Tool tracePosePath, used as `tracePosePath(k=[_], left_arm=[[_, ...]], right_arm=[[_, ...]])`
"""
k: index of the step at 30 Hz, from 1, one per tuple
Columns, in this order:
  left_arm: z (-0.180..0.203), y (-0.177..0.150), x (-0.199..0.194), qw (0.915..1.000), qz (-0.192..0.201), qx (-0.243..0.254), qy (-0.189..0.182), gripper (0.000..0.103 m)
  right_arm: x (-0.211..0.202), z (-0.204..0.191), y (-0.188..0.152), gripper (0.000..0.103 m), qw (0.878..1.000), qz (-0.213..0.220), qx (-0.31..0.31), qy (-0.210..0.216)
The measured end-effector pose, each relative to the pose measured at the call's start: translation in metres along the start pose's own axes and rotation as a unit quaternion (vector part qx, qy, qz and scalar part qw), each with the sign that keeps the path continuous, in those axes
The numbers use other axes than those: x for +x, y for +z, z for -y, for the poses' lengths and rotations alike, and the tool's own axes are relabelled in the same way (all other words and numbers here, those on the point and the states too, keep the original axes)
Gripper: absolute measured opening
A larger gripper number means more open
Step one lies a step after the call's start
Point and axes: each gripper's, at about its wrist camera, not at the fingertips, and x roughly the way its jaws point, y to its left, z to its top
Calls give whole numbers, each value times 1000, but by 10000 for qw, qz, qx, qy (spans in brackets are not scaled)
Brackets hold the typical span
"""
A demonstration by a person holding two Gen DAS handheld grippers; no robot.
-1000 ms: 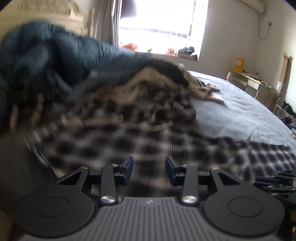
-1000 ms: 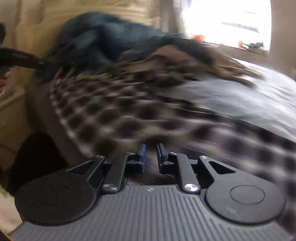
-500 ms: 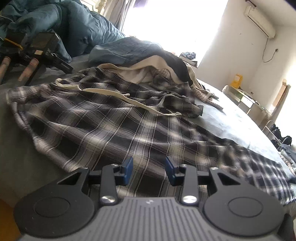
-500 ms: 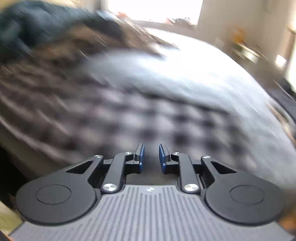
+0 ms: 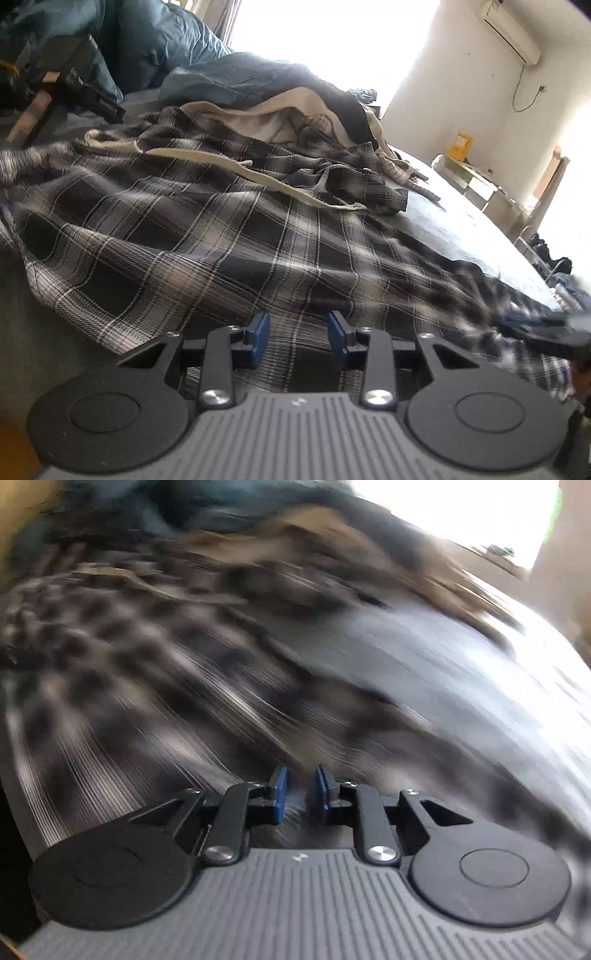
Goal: Fold clothes
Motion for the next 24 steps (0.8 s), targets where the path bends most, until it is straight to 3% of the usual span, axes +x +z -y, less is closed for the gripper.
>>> tracePosePath(k=[2,5,7,9,12,15,17,20,22,24], left_arm=[[-6,1,-1,10000,-17,-60,-55,36],[-10,4,-5,10000,-24,-67,-33,36],[-8,6,-8,10000,-32,-46,24,36],[-4,8,-10,10000,3,20,65,36],[3,10,-11,9996,58,151,248,37],[7,9,-10,9982,89,258,534,37],[7,9,-11,9973,78,288,671,37],[9,14,-12,9969,89,274,728,37],[18,20,-9,9973,107,302,655,37],[36,26,-2,9978,102,439,476,37]], right_arm=[[-20,39,-26,18,9965,-307,409,-668],[-37,74,-36,21,9833,-565,1089,-1345],[-44,67,-22,21,9861,-149,1091,-1244],[-42,46,1,21,9922,296,1057,-583],[-20,16,20,19,9971,437,593,202],[3,37,11,18,9982,122,591,13],[4,84,-8,18,9941,58,999,-413],[-18,155,-27,22,9745,3,1771,-1381],[-36,174,-33,22,9699,217,1923,-1475],[-47,168,-31,22,9763,428,1966,-795]])
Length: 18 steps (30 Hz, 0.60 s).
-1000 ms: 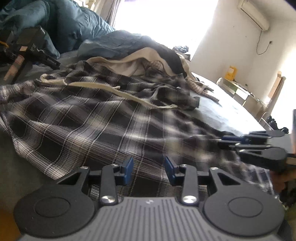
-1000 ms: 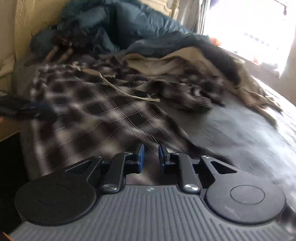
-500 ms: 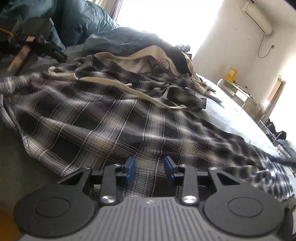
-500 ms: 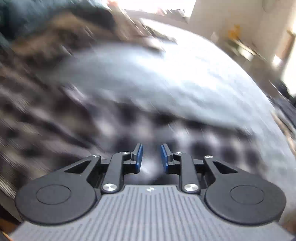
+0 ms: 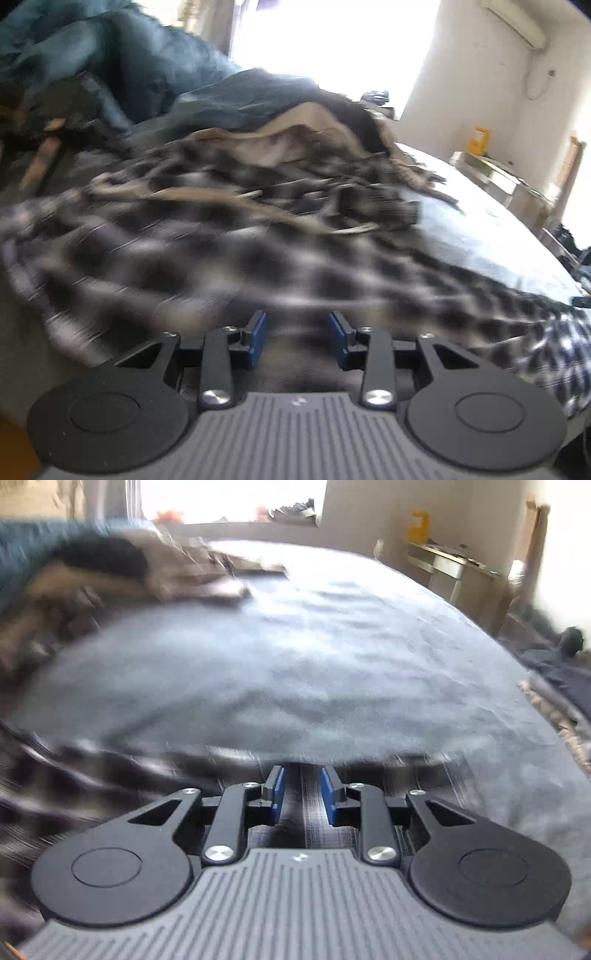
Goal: Fold clothes
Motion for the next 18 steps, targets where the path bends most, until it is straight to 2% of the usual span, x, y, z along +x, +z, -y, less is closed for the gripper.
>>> tracePosePath(k=[2,4,6,8,9,12,17,18], left_arm=[[24,6,12,9995,-54,185,-252,37],[52,11,27,9976,-121,426,-535,38],[80,15,48,9941,-282,636,-834,38],[106,18,70,9897,-495,790,-1086,38],[119,20,81,9871,-600,867,-1207,38],[149,20,106,9808,-804,1178,-1328,38],[173,22,143,9807,-963,1341,-1044,38],[174,23,148,9816,-964,1303,-1005,38]], right_arm=[[-2,-15,-5,20,9968,-139,-274,735],[12,-26,-9,20,9915,-312,-558,1136],[39,-15,-8,20,9939,-373,-751,718],[62,15,-2,16,9984,-154,-390,371],[63,32,4,16,9997,-59,-74,234],[50,64,11,20,9988,286,44,-390],[41,79,-17,20,9989,-277,-182,339],[44,90,-25,20,9991,-319,-269,61]])
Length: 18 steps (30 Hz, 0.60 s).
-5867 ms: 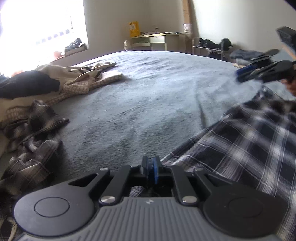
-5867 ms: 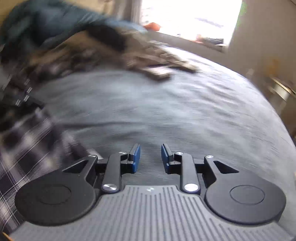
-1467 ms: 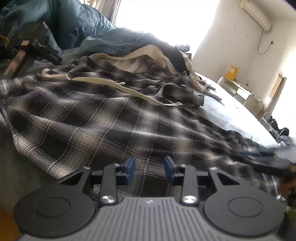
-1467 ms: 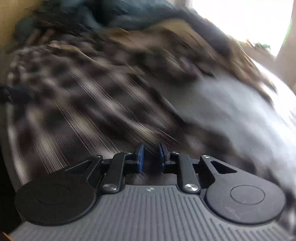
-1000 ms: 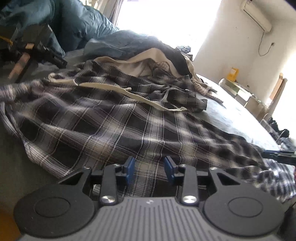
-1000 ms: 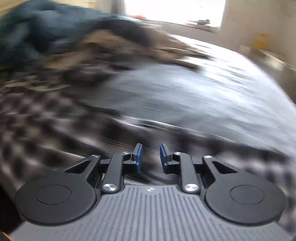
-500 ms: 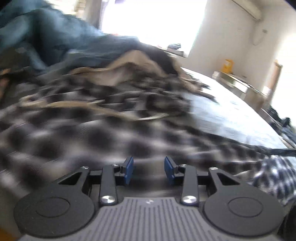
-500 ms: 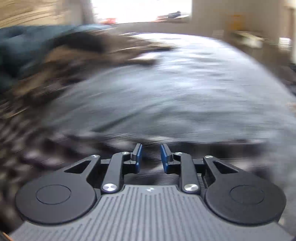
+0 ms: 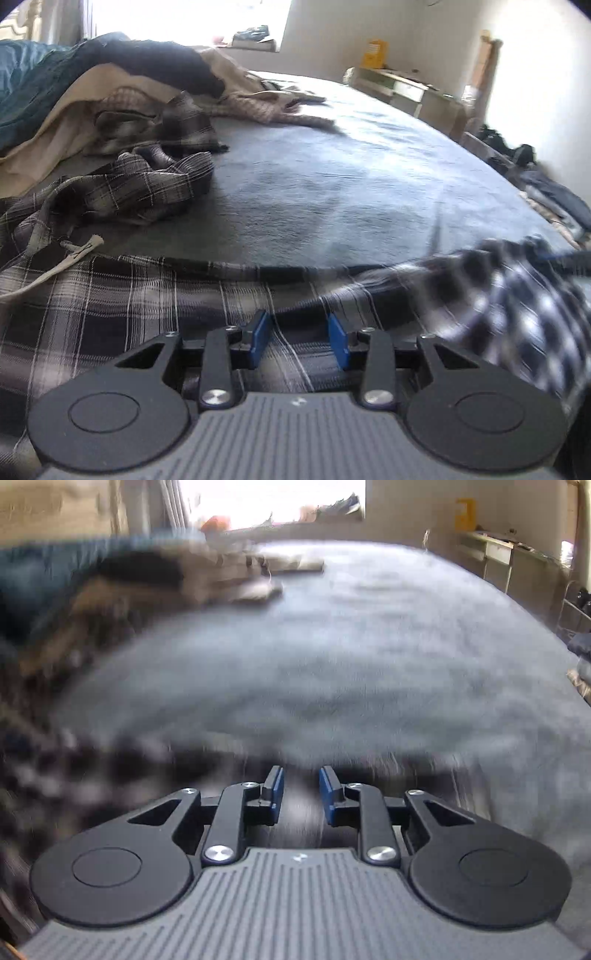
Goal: Fold clothes
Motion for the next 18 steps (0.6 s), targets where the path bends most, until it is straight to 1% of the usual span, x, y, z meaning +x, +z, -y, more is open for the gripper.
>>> tracePosePath(k=[1,2,3,5,6,8,9,10,11,12,13,14,16,17,18], left_arm=[[-1,1,2,10000,23,-44,25,38],[-2,3,4,9999,46,-68,65,37],[-3,4,4,9999,39,-71,110,37],[-3,8,7,9998,16,-72,175,37],[-3,10,9,9998,0,-70,196,37],[-3,13,13,9997,-22,-50,243,38],[-2,14,14,9996,-28,-34,276,38],[-1,15,15,9995,-35,-19,309,38],[0,16,17,9994,-41,-5,339,38],[0,16,16,9994,-37,-4,333,38],[0,15,16,9995,-32,-4,328,38],[-1,15,16,9995,-28,-3,323,38],[-1,15,15,9995,-19,-2,313,38],[-1,14,15,9995,-14,-1,307,38],[-2,14,15,9995,-10,0,302,38]], right_arm=[[4,12,-9,20,9994,-42,-81,-331],[-1,33,-13,19,9988,27,218,-431],[-10,46,-14,19,9962,54,486,-719],[-28,69,-13,23,9858,94,1003,-1343],[-37,66,-13,23,9854,175,934,-1413],[-52,32,-11,22,9942,436,727,-658],[-60,15,-10,22,9961,567,621,-254],[-60,-12,-9,22,9971,630,378,216],[-58,-40,-13,21,9964,579,65,615],[-56,-68,-18,21,9933,514,-255,1003],[-54,-97,-23,21,9876,447,-575,1388],[-52,-116,-33,21,9814,288,-834,1703],[-52,-125,-57,21,9784,139,-1336,1568],[-58,-115,-68,21,9814,155,-1353,1351],[-66,-90,-75,21,9886,125,-1000,1114]])
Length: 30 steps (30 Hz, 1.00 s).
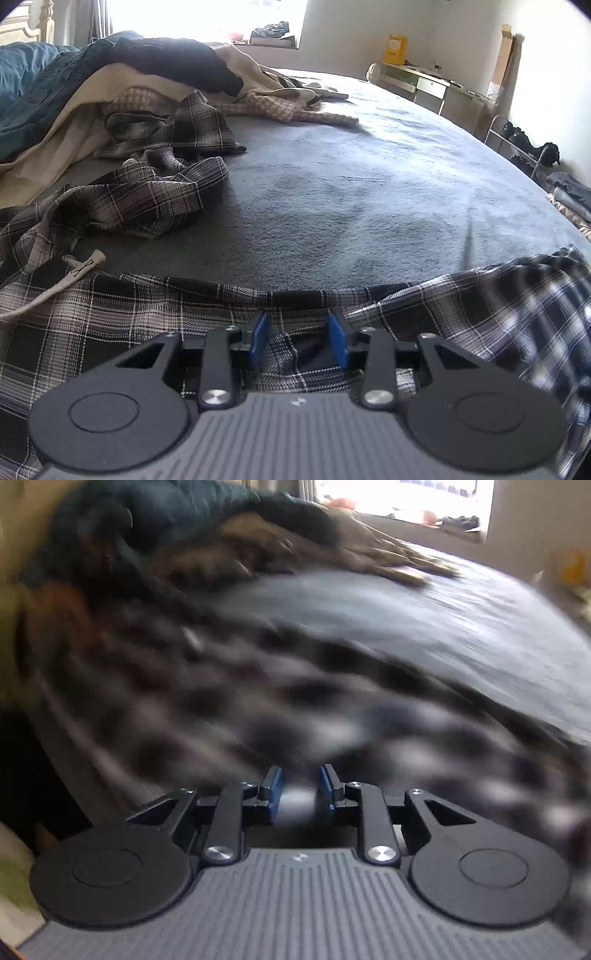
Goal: Fold clothes
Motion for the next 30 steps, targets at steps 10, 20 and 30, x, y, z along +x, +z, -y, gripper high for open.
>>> tracePosePath(k=[10,20,30], left_arm=[[-2,-2,-20,9999,106,-18,65,38],[-25,-56,-139,9987,433,-142,226,41],[-13,-132,-166,9999,-66,-95,30,41]], right_arm=[[-88,67,-42,25,9749,264,1416,-1699],[-62,53,-54,24,9791,-585,1457,-1290],[-19,-67,24,24,9964,470,623,340]])
